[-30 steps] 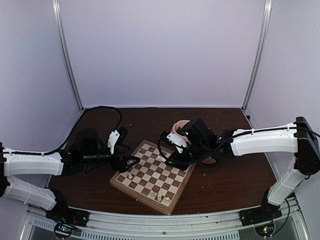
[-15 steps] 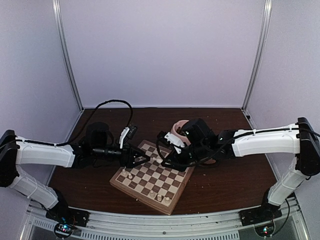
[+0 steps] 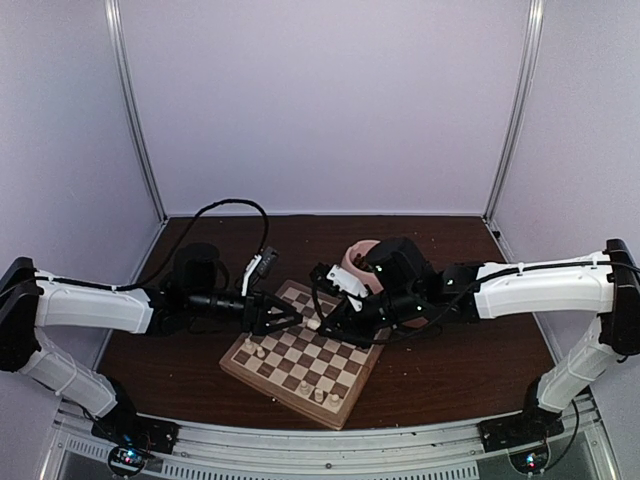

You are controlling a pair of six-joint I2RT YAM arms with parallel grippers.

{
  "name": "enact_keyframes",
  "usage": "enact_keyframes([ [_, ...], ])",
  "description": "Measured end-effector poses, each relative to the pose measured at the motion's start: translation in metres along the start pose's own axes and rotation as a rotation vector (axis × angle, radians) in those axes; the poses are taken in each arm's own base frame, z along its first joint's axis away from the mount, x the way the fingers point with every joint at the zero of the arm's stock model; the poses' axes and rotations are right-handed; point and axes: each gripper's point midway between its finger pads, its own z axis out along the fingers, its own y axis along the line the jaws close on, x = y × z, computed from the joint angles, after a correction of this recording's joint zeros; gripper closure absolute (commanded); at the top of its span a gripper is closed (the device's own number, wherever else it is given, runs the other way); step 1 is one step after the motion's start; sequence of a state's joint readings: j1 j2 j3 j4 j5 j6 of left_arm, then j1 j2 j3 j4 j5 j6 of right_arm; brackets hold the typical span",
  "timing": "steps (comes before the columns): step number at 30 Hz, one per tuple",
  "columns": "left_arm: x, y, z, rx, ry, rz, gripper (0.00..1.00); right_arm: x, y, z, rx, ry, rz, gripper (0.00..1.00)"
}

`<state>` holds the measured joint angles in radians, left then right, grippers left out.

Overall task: Set up the chess pieces on the board
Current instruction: Pass from the right arm to the left

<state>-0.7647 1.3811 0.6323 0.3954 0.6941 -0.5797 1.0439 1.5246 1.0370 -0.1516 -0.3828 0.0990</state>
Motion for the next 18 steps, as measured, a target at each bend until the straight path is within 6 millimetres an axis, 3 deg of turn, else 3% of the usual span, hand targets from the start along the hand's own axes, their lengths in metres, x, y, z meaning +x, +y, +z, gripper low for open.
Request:
enact_keyframes([
  [7,0.0013,-0.0032,0.0019,0.026,0.015,-0.015,0.5,0.0006,0.0037,0.0007,-0.006,0.002,-0.007,0.88],
  [18,0.0069,-0.0048,0.0067,0.064,0.046,-0.031,0.57,0.001,0.0054,0.0013,-0.004,0.003,-0.017,0.89],
])
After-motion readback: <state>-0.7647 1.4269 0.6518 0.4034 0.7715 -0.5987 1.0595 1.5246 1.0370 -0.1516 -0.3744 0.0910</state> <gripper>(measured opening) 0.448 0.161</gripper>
